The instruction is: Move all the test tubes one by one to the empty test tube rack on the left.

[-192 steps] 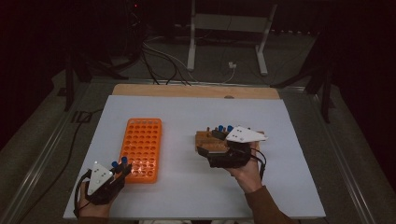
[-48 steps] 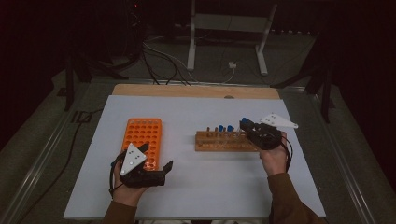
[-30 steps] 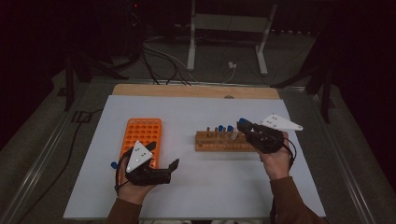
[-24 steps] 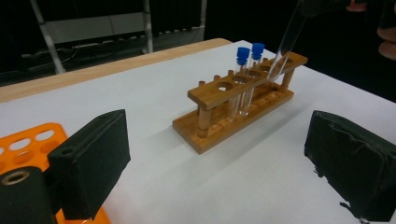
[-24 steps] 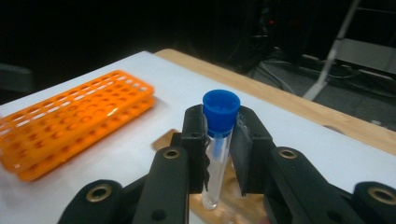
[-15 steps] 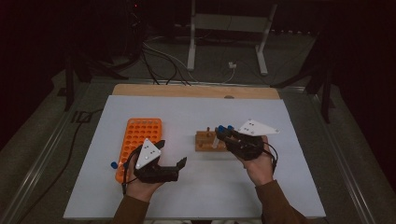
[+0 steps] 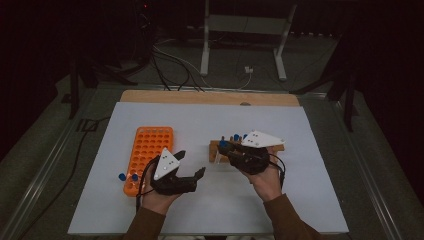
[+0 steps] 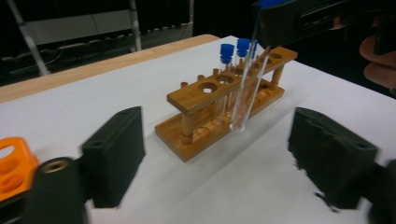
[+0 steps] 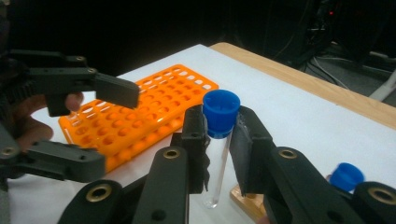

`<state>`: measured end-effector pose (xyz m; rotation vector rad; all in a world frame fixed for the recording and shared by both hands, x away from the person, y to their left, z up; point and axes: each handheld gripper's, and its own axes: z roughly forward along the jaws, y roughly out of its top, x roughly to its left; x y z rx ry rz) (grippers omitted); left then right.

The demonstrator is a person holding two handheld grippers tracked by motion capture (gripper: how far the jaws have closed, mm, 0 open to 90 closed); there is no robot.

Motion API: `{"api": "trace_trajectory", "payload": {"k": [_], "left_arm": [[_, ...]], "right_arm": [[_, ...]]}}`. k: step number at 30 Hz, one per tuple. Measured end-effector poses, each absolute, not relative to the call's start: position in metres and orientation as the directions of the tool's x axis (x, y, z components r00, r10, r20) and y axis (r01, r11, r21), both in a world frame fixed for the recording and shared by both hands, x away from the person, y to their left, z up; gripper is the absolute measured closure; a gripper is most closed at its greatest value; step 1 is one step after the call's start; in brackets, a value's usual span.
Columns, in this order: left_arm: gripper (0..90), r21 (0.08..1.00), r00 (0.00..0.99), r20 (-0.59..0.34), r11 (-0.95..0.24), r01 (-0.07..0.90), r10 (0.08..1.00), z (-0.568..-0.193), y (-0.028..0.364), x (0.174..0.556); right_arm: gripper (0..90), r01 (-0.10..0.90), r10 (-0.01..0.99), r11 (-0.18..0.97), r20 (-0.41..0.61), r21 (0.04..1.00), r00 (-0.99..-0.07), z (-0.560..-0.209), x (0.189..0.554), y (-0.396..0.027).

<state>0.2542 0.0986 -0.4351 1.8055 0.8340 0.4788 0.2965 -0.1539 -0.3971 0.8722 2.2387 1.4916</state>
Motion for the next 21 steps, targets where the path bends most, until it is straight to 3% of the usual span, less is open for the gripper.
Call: {"api": "trace_trajectory", "payload": {"k": [9,21], "left_arm": [[48.4,0.923,0.735,-0.051,-0.249,0.293,0.676,-0.438,0.085,0.261],[69.0,0.92,0.748,-0.036,-0.27,0.284,0.663,-0.438,0.078,0.265]], "right_arm": [[76.5,0.318,0.604,0.281,0.091,0.906,-0.792,-0.399,0.294,-0.142],[76.6,0.318,0.563,0.299,0.103,0.9,-0.82,-0.403,0.289,-0.127]]}}
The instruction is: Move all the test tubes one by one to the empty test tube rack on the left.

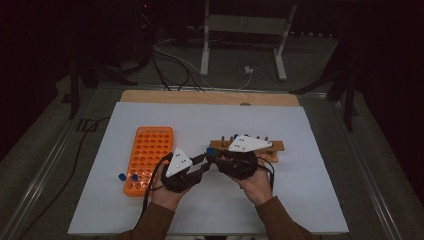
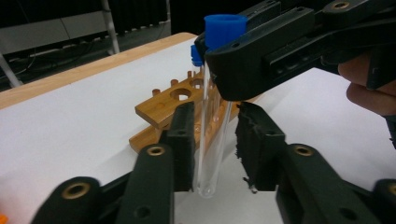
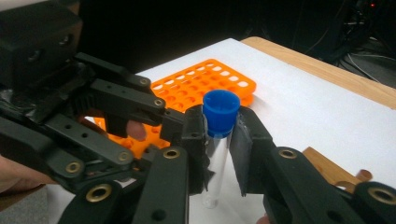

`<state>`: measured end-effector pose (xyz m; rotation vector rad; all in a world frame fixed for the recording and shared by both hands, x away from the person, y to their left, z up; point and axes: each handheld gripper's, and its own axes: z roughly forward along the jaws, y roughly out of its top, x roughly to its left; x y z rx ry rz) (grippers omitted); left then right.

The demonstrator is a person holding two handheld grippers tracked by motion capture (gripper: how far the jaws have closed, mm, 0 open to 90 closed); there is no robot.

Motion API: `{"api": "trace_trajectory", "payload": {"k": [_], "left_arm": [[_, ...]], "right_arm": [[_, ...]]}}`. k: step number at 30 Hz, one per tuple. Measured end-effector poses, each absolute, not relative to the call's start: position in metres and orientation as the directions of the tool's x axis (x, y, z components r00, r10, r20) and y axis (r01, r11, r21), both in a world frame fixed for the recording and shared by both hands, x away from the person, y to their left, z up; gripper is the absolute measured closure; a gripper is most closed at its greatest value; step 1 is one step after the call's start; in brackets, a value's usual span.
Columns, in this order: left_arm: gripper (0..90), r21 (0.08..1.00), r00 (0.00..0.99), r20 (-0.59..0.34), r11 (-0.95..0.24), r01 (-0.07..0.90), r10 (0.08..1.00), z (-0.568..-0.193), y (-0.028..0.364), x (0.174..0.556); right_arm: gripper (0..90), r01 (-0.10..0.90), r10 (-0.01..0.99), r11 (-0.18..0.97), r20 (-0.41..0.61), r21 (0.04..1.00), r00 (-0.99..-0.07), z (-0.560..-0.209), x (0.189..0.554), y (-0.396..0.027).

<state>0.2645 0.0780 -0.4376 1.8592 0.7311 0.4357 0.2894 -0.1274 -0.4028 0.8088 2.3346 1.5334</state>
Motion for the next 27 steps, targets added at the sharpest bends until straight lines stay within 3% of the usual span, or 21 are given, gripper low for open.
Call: {"api": "trace_trajectory", "payload": {"k": [6,12,19,22,27], "left_arm": [[76.0,0.918,0.745,-0.039,-0.27,0.289,0.665,-0.438,0.078,0.266],[77.5,0.92,0.745,-0.029,-0.274,0.281,0.666,-0.438,0.079,0.264],[77.5,0.923,0.713,-0.033,-0.253,0.291,0.701,-0.438,0.09,0.26],[77.6,0.924,0.694,-0.036,-0.241,0.298,0.719,-0.438,0.099,0.257],[77.5,0.92,0.667,-0.029,-0.241,0.309,0.745,-0.439,0.113,0.251]], "right_arm": [[76.6,0.312,0.547,0.307,0.101,0.899,-0.831,-0.403,0.288,-0.122],[75.4,0.308,0.535,0.311,0.102,0.899,-0.839,-0.403,0.288,-0.122],[35.7,0.338,0.542,0.257,0.154,0.905,-0.826,-0.403,0.291,-0.133],[25.2,0.345,0.577,0.247,0.149,0.905,-0.803,-0.404,0.292,-0.141],[18.5,0.358,0.624,0.235,0.142,0.904,-0.768,-0.406,0.293,-0.155]]}}
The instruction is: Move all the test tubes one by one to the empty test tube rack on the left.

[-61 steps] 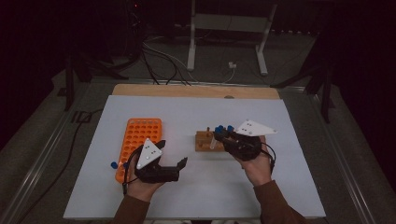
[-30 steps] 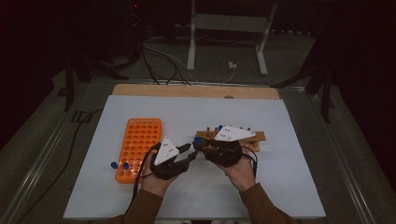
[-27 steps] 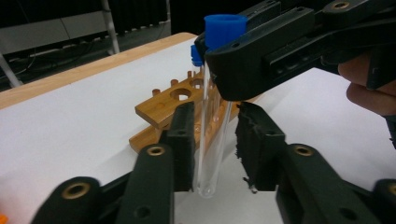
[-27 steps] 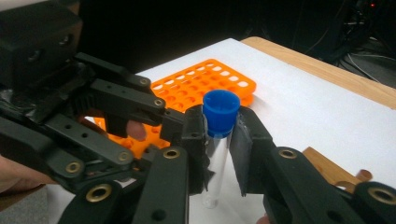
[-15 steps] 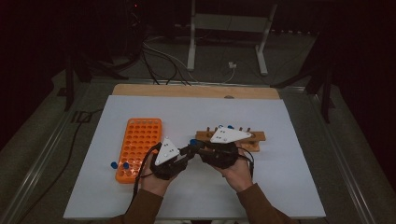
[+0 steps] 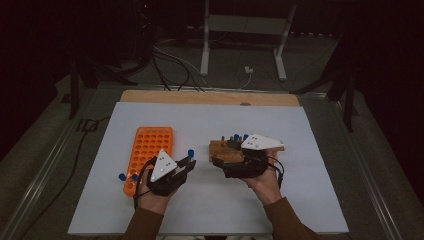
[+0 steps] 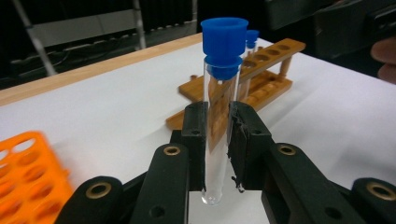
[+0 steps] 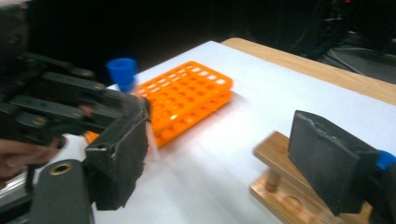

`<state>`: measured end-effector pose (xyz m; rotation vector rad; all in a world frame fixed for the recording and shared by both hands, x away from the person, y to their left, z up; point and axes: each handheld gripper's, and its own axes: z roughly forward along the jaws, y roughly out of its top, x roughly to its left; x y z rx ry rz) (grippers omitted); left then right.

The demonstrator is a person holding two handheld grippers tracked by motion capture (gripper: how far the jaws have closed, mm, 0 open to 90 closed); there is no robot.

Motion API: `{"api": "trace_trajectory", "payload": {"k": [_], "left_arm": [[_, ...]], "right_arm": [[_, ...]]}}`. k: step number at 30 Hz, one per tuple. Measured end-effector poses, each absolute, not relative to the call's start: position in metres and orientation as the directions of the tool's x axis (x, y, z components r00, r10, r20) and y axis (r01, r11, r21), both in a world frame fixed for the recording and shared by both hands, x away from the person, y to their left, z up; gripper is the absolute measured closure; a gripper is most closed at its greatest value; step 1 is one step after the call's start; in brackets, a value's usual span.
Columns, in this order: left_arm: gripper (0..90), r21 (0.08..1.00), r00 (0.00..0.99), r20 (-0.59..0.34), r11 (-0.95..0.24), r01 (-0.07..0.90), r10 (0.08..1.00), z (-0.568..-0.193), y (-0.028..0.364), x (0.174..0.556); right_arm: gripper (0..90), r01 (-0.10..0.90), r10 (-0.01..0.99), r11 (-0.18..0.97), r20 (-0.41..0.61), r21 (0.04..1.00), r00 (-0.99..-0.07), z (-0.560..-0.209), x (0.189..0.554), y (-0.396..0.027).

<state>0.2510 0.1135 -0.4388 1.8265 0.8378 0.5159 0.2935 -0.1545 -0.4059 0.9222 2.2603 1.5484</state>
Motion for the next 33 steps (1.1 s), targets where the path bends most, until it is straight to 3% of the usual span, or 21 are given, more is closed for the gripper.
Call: {"api": "trace_trajectory", "payload": {"k": [18,33], "left_arm": [[77.5,0.916,0.563,-0.017,-0.214,0.341,0.826,-0.444,0.174,0.223],[77.5,0.902,0.513,-0.003,-0.219,0.372,0.858,-0.459,0.194,0.206]], "right_arm": [[15.3,0.363,0.669,0.231,0.124,0.903,-0.733,-0.411,0.293,-0.167],[15.7,0.358,0.668,0.224,0.125,0.906,-0.734,-0.411,0.292,-0.168]]}}
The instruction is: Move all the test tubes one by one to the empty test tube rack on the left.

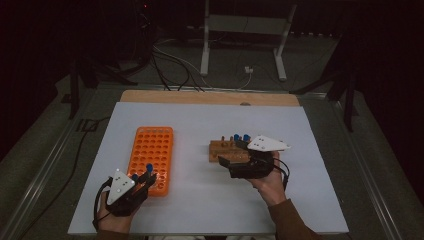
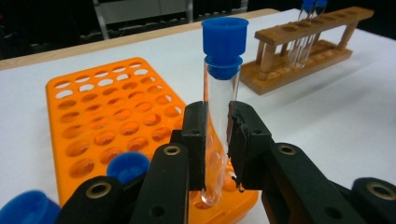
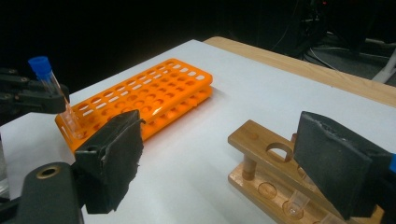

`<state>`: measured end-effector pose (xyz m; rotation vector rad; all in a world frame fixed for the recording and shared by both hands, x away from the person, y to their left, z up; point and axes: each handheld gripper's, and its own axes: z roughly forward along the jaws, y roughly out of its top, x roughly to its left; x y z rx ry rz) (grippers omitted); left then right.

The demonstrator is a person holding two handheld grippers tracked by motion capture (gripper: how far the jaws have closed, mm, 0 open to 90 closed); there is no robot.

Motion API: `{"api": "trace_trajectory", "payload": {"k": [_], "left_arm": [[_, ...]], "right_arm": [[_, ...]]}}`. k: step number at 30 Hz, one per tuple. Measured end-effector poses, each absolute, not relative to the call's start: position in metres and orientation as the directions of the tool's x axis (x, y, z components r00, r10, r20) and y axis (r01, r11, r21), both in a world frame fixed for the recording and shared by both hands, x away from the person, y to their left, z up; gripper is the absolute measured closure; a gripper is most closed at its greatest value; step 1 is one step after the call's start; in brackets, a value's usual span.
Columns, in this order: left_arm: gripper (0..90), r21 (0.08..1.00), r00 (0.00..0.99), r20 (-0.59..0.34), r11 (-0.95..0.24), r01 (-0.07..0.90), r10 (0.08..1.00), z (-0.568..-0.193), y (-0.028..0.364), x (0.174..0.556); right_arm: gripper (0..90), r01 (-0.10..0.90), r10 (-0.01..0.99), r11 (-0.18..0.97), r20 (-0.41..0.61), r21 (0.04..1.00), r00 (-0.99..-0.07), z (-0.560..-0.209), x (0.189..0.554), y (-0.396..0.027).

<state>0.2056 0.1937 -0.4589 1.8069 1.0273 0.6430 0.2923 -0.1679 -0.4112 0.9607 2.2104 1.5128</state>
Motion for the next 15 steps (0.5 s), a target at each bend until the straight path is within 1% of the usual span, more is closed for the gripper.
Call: {"api": "trace_trajectory", "payload": {"k": [8,15], "left_arm": [[77.4,0.886,0.495,-0.002,-0.227,0.403,0.869,-0.4655,0.193,0.2065],[77.4,0.885,0.492,-0.002,-0.228,0.407,0.871,-0.4665,0.1966,0.2051]], "right_arm": [[16.0,0.352,0.664,0.227,0.12,0.908,-0.738,-0.4111,0.2906,-0.1675],[16.4,0.35,0.666,0.221,0.122,0.91,-0.736,-0.4115,0.2906,-0.17]]}}
